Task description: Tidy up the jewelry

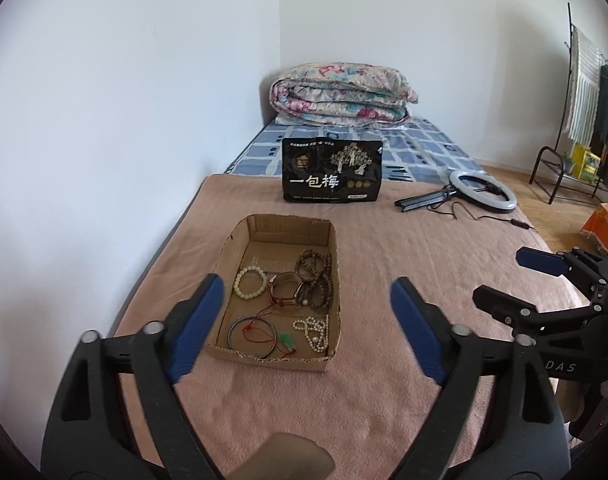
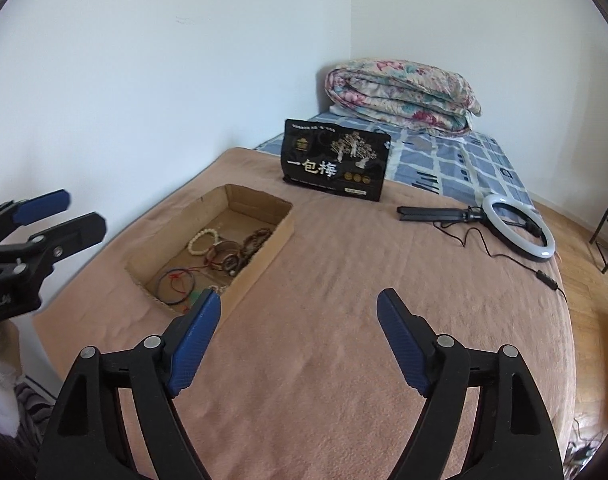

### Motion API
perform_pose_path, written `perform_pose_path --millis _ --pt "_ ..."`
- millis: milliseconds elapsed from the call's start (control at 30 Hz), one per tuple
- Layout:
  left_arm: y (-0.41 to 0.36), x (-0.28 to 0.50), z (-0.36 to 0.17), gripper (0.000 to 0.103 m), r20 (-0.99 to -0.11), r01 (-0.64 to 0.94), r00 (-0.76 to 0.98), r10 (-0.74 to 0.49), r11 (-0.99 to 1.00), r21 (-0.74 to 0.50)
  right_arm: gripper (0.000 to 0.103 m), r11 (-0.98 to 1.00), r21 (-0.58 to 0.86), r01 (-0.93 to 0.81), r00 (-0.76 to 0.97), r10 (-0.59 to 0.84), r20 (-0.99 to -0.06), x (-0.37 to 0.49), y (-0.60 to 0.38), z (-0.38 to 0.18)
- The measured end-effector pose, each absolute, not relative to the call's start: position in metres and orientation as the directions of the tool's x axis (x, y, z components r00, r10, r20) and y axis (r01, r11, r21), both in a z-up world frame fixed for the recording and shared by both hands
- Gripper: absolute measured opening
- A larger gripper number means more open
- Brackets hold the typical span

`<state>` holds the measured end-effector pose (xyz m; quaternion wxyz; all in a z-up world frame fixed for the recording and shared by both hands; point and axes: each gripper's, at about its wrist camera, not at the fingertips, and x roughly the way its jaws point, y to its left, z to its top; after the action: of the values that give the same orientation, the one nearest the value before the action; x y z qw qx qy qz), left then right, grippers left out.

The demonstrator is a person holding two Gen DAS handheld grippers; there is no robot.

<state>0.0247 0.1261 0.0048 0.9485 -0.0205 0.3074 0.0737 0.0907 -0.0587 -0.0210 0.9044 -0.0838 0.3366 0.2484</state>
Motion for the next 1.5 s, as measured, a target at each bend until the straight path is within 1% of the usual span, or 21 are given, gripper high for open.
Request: perform_pose_path --millis 200,433,633,1500 --pt "0.121 0.024 0.007 0.099 -0.557 -0.161 0.817 0.145 0.987 0.021 0.08 0.888 0.0 -0.459 0.668 0.345 -0.659 0.097 -0.066 -0.03" --pt "0.121 0.025 0.004 0.101 -0.558 -0.17 0.815 0.154 0.985 0.024 0.081 0.895 -0.016 -0.447 0.663 0.319 -0.677 0.103 -0.067 -0.038" --pt "0.12 0.033 0.0 0.101 -0.58 -0.178 0.798 0.163 0.984 0.032 0.081 0.888 -0.039 -0.458 0.659 0.31 -0.686 0.103 -0.062 -0.042" --pt "0.119 0.034 -0.002 0.102 -0.58 -0.178 0.798 0.165 0.983 0.034 0.081 0.892 -0.043 -0.45 0.66 0.3 -0.689 0.104 -0.06 -0.043"
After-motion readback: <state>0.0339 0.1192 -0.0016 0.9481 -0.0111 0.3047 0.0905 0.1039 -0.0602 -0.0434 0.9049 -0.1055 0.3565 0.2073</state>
